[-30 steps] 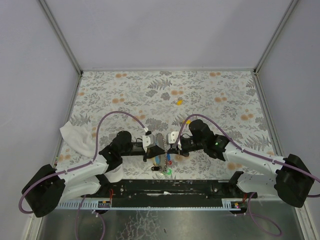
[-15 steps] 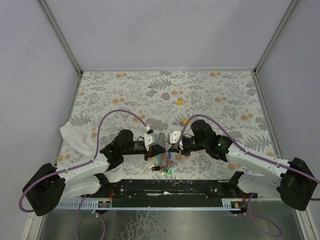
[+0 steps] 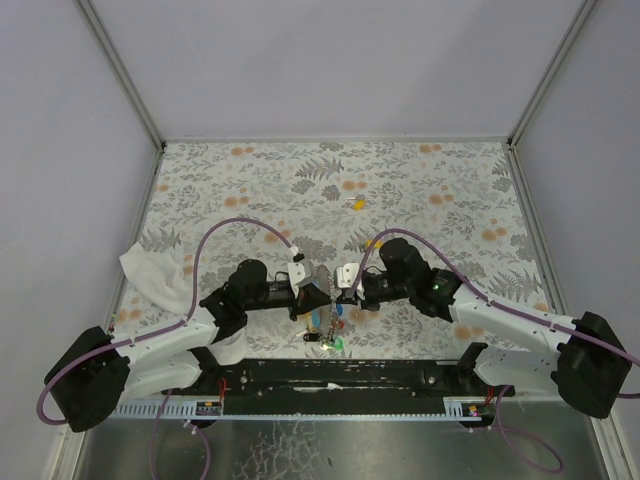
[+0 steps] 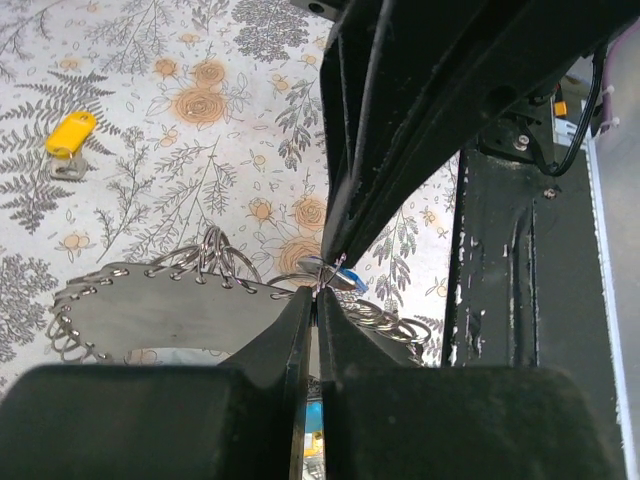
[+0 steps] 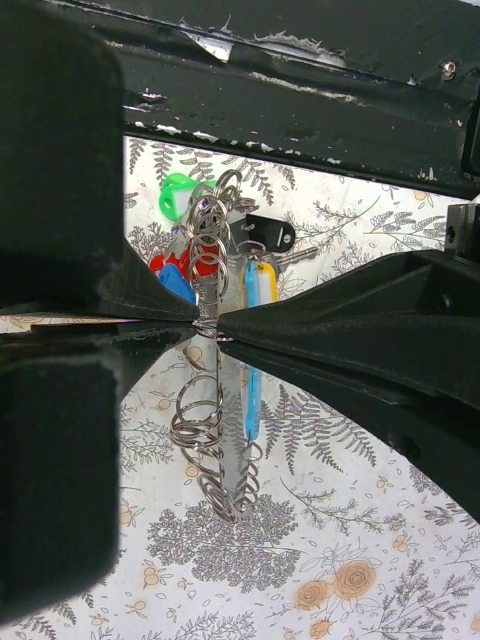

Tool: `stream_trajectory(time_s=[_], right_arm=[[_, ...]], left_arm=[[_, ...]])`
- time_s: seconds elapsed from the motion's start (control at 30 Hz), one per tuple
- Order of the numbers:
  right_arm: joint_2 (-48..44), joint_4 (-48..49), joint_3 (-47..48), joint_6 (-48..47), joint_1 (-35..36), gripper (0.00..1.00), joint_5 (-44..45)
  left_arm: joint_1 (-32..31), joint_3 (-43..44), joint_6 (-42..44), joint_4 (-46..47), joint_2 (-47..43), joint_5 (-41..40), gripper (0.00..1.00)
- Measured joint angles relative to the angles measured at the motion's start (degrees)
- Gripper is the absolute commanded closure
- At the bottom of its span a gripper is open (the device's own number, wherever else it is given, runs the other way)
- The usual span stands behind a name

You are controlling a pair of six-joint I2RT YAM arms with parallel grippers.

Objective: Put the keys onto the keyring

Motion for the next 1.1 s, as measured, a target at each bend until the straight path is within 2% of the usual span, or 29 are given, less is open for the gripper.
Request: stream_trajectory(time_s=[0.43, 0.83, 1.1], right_arm=[[1.8, -0.3, 0.9, -1.0, 0.0, 1.0, 1.0], [1.8, 3.7, 1.1, 1.4, 0.0, 1.0, 1.7], [2.1, 4.5, 3.1, 1.4, 0.0, 1.0, 2.9]], left_arm=[[0.9, -1.1, -13.3, 2.0, -1.7, -6.1, 1.0], [1.0, -9.0, -26.1, 20.7, -0.9, -13.4, 1.0], [1.0, -10.5, -32.1, 28.5, -0.8, -18.7, 1.0]])
